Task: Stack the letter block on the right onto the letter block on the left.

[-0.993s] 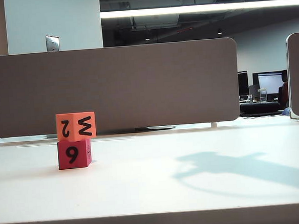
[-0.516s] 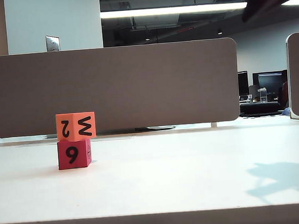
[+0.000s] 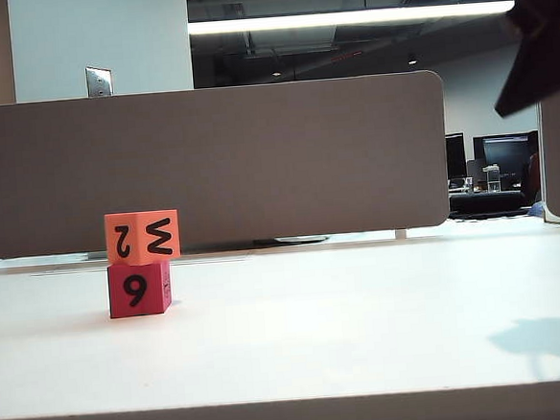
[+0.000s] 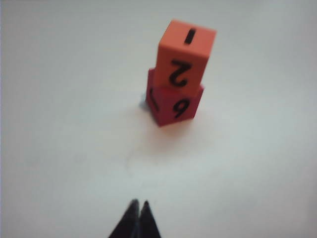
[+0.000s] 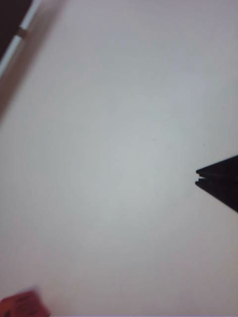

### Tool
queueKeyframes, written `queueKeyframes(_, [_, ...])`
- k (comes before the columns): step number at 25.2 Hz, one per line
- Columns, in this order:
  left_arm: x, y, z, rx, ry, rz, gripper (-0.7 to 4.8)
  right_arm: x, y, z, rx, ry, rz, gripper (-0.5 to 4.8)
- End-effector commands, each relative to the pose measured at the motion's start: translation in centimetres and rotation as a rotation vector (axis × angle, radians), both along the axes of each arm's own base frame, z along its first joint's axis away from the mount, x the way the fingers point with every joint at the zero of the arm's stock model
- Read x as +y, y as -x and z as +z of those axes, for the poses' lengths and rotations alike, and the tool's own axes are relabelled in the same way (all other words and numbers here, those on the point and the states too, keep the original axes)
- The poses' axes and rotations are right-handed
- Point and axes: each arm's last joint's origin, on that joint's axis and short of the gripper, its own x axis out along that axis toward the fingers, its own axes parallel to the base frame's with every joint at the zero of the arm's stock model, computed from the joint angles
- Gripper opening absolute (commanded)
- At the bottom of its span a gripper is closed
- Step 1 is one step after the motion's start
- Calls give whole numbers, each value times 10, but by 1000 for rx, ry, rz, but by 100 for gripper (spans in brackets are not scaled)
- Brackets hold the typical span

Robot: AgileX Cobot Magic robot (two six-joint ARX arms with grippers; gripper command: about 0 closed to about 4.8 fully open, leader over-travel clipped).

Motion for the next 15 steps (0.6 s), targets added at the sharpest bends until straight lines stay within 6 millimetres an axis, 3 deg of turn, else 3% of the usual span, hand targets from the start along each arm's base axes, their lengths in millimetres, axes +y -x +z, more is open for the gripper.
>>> queueKeyframes(1, [0, 4, 2, -104, 35, -25, -6, -5, 9, 3, -79, -74, 13, 17])
queueKeyframes(10, [5, 19, -6, -239, 58, 52, -6, -24, 37, -27, -217, -214, 8, -3])
queueKeyframes(15, [6, 17, -26, -219, 44, 88, -6, -31, 48, -53, -274, -285, -1, -3])
